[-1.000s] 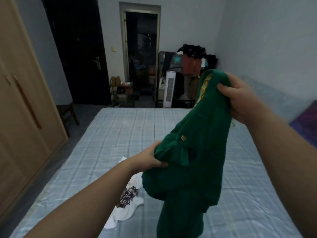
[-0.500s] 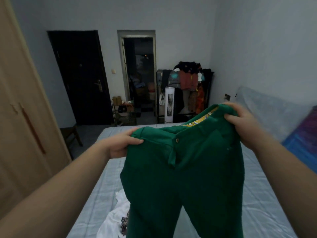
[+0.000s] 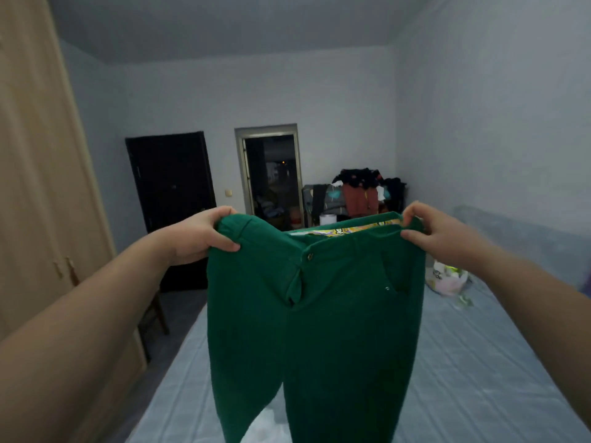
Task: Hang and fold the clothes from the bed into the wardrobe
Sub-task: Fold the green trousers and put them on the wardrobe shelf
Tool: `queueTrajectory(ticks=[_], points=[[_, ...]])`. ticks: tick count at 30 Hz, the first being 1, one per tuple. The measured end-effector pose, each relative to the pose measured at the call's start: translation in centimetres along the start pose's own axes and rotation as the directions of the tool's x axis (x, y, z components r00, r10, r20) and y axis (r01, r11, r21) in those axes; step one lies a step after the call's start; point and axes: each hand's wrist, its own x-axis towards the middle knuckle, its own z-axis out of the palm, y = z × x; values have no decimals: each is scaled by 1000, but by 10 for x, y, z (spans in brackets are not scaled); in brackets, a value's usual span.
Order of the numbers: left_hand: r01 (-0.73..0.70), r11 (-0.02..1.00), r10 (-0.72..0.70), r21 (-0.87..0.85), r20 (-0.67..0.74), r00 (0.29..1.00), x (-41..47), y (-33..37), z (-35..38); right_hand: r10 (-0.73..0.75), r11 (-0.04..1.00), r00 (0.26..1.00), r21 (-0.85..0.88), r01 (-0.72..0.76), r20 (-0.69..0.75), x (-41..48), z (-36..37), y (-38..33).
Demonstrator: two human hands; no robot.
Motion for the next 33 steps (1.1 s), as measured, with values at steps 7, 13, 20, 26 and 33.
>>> queueTrajectory(ticks=[7,13,20,26,33], points=[[67,489,103,870,-134,986,3,42,-10,-43,997,999,66,42,15,21,8,5],[137,365,176,921,-212,961,-6,58,-28,-183,983,983,-1,183,1,45,-6,-5],[112,504,279,857,-284,917,-27,74,-42,-189,955,982,-236,181,-12,70,-23,-21],[62,950,-7,306,-180,984,-55,73,-51,-115,993,993,-39,115,21,68,-27,-38],[-173,850,363,497,-314,877,-71,64,-65,-159,886,985,429,173,-68,73,-26,-40]])
